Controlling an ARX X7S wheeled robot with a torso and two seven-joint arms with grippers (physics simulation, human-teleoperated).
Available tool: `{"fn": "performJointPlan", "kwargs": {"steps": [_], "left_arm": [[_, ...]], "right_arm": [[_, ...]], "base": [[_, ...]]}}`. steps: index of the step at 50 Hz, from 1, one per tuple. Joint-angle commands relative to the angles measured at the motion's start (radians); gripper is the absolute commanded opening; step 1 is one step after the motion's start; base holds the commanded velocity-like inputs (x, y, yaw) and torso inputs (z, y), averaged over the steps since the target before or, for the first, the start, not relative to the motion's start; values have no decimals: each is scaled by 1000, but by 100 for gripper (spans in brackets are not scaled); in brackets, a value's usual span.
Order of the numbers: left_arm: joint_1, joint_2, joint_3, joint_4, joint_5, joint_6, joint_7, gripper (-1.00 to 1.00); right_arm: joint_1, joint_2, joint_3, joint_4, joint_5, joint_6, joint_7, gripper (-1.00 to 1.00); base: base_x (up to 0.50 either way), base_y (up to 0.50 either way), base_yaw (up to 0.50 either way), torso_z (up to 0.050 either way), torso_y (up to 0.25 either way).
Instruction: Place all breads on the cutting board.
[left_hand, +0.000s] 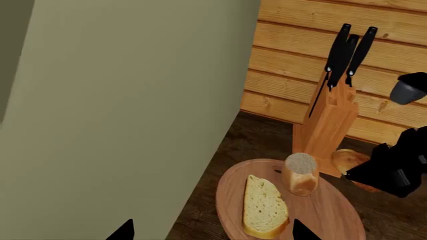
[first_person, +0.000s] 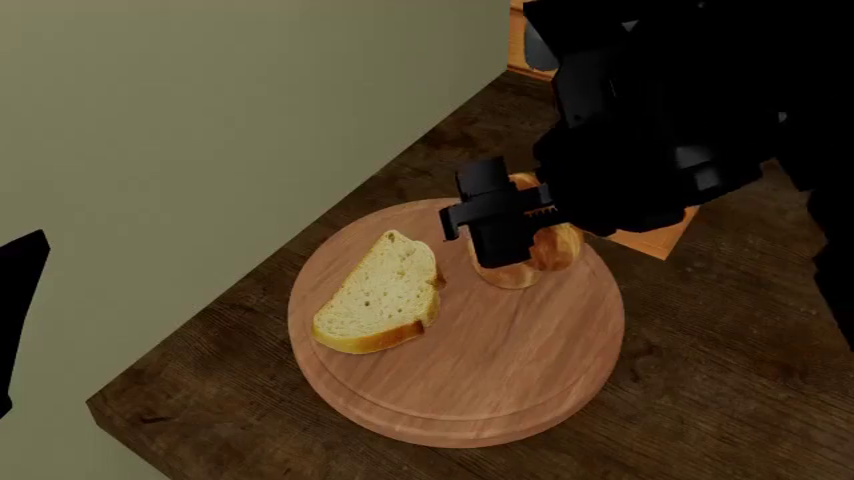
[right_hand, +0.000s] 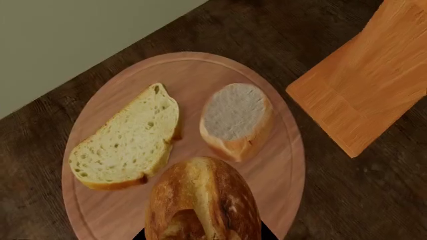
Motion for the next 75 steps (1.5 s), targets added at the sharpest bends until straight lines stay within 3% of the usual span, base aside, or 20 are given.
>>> {"fn": "performJointPlan", "kwargs": {"steps": [1,13,28,55,56,68,75], "left_arm": [[10,0,0,-4,7,3,5,100],[27,-5,1,-5,17,12,15,100],[60,-35,-3,7,26,36,30,100],[64,-28,-8,8,26,32,29,100],[65,-28,-8,9,27,32,29,100],[67,-29,-12,7,24,33,29,100],[53,-26,-18,8,13,23,21,100]], "right_arm": [[2,-123,-68,121,-114,-13,-180,-100],[-18,-175,-108,157,-152,-14,-254,-100],[-86,-294,-176,358,-242,-88,-393,-100],[-128,-224,-151,262,-220,-67,-298,-100],[-129,-222,-147,257,-216,-65,-290,100],[-57,-208,-143,248,-222,-49,-306,100],[19,-128,-73,139,-150,-11,-203,100]], "base": [[0,0,0,0,0],[0,0,0,0,0],[0,0,0,0,0],[0,0,0,0,0],[0,0,0,0,0],[0,0,0,0,0],[0,0,0,0,0]]}}
